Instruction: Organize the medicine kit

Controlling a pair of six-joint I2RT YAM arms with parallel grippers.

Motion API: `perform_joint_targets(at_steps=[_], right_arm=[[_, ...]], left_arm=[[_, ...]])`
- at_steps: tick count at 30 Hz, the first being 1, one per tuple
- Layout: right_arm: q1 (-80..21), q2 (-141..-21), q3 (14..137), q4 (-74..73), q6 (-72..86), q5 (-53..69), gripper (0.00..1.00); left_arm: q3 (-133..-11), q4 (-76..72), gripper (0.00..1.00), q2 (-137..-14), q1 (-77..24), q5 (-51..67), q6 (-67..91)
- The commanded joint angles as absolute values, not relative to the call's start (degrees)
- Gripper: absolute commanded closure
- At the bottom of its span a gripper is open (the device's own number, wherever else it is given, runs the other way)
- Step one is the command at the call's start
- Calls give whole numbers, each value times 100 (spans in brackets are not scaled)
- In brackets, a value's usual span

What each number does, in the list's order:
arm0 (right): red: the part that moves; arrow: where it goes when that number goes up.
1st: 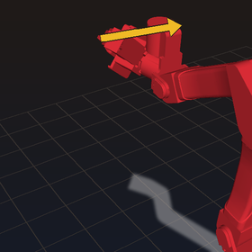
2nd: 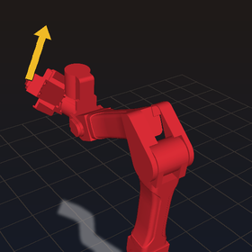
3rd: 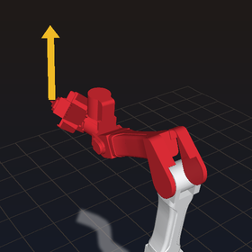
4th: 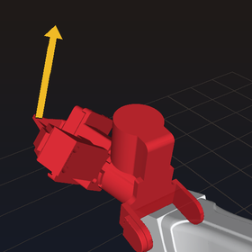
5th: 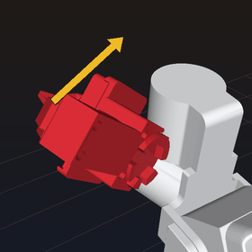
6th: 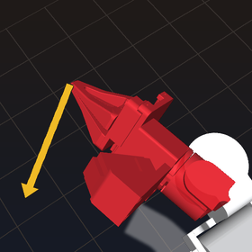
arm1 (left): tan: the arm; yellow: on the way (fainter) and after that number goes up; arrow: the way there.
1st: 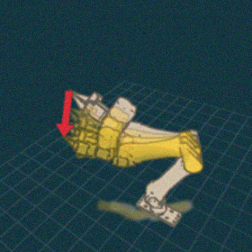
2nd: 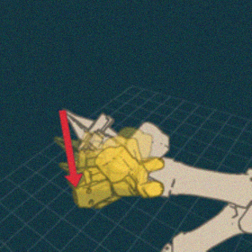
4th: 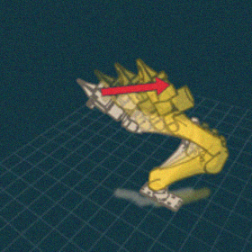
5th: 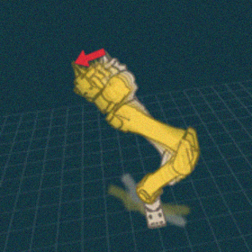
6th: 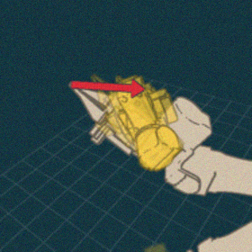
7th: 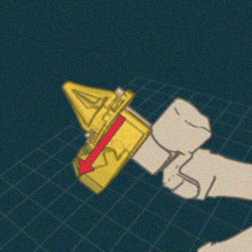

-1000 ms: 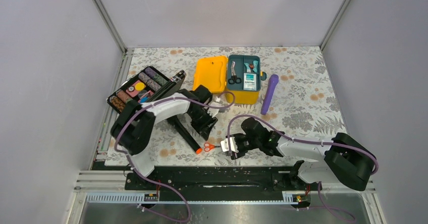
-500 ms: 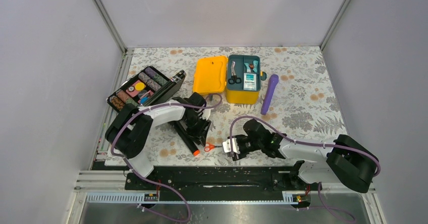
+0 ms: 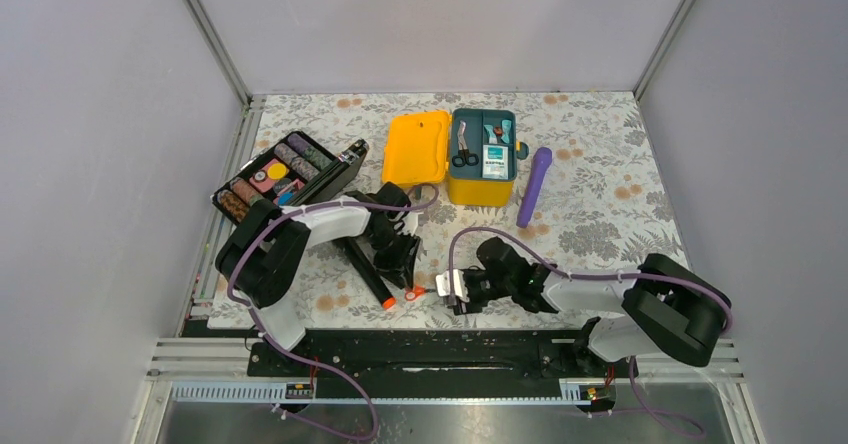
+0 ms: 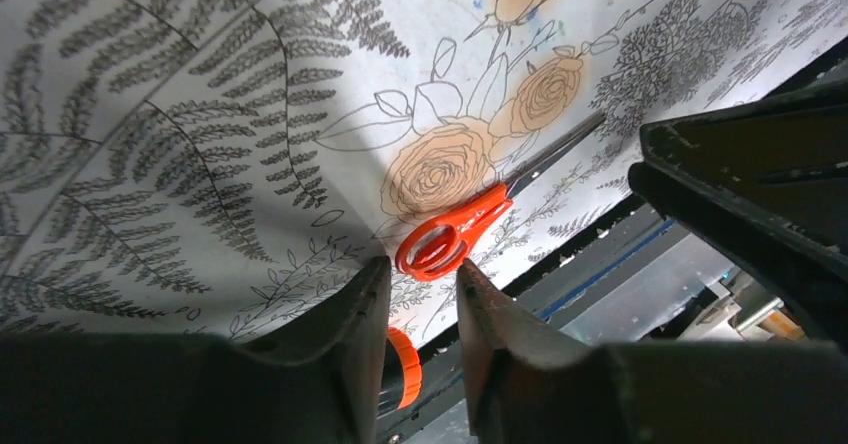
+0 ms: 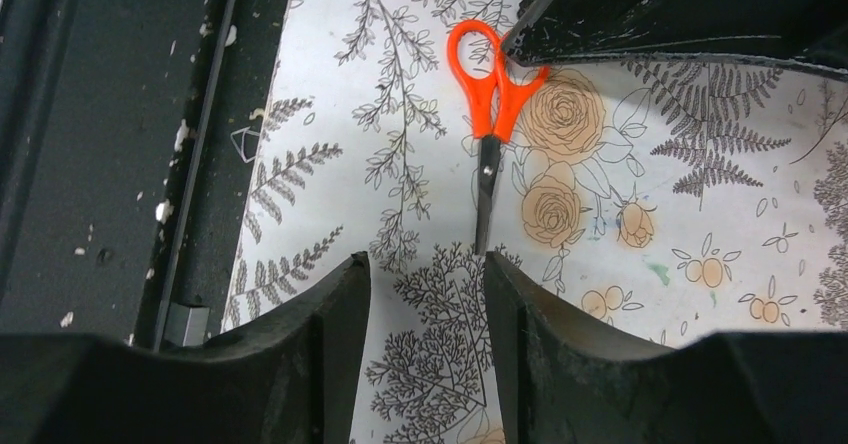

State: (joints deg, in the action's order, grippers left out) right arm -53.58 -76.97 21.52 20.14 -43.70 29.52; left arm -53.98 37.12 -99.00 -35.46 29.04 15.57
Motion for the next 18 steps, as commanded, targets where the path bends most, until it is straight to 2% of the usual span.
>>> perform_joint_targets(at_steps=[1, 4, 11, 18], right_arm=[[-5431, -7932, 2541, 2555, -3620, 2917, 48], [-5431, -8083, 2819, 2587, -3004, 2742, 48], [-5432, -8468, 3182, 2285, -2773, 2791, 47], [-5512, -8454, 3022, 2460, -2453, 2791, 50]], left_arm=[[-5658, 3498, 63, -9873, -3436, 2561, 1625], [-5870, 3538, 58, -9817, -3309, 2554, 1752], [-5730, 3984, 56, -9901, -3194, 2567, 1977], [-5270, 3683, 69, -9993, -3172, 3083, 2147]])
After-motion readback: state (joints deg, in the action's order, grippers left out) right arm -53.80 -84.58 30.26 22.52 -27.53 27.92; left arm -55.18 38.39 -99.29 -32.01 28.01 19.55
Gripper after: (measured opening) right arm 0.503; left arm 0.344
